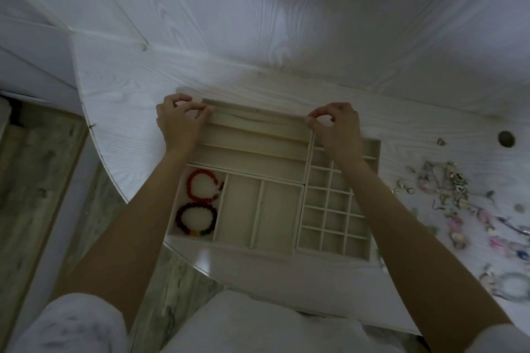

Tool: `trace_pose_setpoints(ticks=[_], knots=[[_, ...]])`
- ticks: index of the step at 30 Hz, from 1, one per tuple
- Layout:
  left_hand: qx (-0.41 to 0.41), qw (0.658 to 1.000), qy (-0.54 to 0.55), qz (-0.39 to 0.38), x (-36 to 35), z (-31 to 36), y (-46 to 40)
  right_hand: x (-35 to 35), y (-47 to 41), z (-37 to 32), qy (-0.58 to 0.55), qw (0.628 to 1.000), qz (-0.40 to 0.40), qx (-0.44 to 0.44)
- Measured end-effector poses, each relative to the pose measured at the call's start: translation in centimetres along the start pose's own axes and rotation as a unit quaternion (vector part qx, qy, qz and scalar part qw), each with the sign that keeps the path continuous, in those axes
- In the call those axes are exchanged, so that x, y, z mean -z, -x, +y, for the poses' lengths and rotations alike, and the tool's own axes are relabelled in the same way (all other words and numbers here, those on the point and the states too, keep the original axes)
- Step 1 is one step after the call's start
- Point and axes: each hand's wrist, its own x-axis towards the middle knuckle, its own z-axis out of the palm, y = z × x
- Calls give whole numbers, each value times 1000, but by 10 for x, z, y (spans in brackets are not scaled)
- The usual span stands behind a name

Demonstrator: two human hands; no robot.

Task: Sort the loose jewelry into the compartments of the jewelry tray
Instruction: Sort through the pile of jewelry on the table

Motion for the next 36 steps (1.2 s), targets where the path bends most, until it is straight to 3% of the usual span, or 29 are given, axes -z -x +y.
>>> trace_pose_setpoints(ticks=[3, 8, 11, 16, 19, 26, 33, 36], knots=[[-25, 999, -30, -1, -1, -1, -4, -8, -1, 2, 41, 999, 19, 2], [-130, 990, -48, -16, 7, -3, -5, -4, 3, 8, 123, 981, 98, 114], [-245, 961, -130, -21, 20, -7, -15, -7, 4, 13, 185, 960, 88, 189], [-369, 896, -235, -80, 24, 8, -40, -24, -10, 5, 265, 937, 63, 217], [-383, 869, -281, -136, 18, 17, -40, -32, -14, 0, 339, 917, 62, 202], [-357, 872, -303, -144, 18, 24, -41, -36, -11, 1, 425, 883, 95, 173], [-425, 832, -337, -115, 19, 21, -48, -35, -7, 10, 339, 917, 145, 153], [-433, 831, -333, -106, 18, 18, -48, -37, -6, 15, 279, 936, 167, 135]])
